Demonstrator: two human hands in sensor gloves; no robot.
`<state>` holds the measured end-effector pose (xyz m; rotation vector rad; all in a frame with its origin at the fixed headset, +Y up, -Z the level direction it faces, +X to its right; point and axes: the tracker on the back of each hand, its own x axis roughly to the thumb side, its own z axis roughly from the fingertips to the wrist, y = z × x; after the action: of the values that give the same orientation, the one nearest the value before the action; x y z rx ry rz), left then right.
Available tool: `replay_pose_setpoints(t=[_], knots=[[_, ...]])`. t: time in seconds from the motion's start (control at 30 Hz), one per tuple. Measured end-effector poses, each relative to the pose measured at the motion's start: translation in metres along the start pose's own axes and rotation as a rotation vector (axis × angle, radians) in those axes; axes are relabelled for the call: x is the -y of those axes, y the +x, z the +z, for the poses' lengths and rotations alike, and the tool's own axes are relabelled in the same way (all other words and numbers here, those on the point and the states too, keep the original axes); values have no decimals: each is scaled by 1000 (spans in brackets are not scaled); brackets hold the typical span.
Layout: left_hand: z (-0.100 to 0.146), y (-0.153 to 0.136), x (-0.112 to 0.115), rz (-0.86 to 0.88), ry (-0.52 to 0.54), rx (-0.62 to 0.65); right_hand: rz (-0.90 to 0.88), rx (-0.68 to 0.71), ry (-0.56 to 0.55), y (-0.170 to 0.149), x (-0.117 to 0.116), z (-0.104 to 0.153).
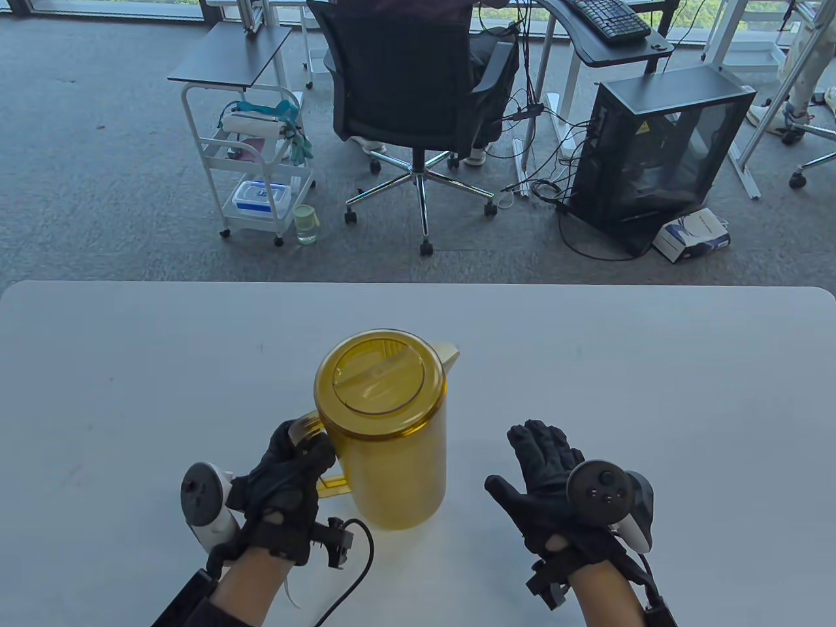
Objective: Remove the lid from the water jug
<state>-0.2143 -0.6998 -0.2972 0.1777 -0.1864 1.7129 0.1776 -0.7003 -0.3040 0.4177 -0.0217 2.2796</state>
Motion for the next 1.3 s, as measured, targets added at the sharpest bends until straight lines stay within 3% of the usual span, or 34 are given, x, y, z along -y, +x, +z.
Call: replay_pose_setpoints(t=[0.13, 0.43, 0.57, 0.73, 0.83, 1.0, 1.13, 1.3], knots=[[11, -5, 4, 11, -80, -22, 1, -15, -1, -4, 1, 0], [10, -11, 3, 21, -228, -3, -14, -49, 1, -13, 0, 1], [8, -6, 7, -90, -336, 12, -12, -57, 4, -14, 0, 1], [10, 4, 9, -321, -380, 59, -44, -53, 9, -13, -1, 2], [10, 6, 10, -358, -375, 43, -26, -10, -39, -4, 4, 5], [11, 6, 10, -372, -372, 36, -168, 109, -224, 27, 31, 19], [10, 5, 10, -376, -370, 31, -171, 233, -349, 72, 67, 22], [10, 5, 10, -374, -374, 26, -46, 378, -219, 151, 81, 9]])
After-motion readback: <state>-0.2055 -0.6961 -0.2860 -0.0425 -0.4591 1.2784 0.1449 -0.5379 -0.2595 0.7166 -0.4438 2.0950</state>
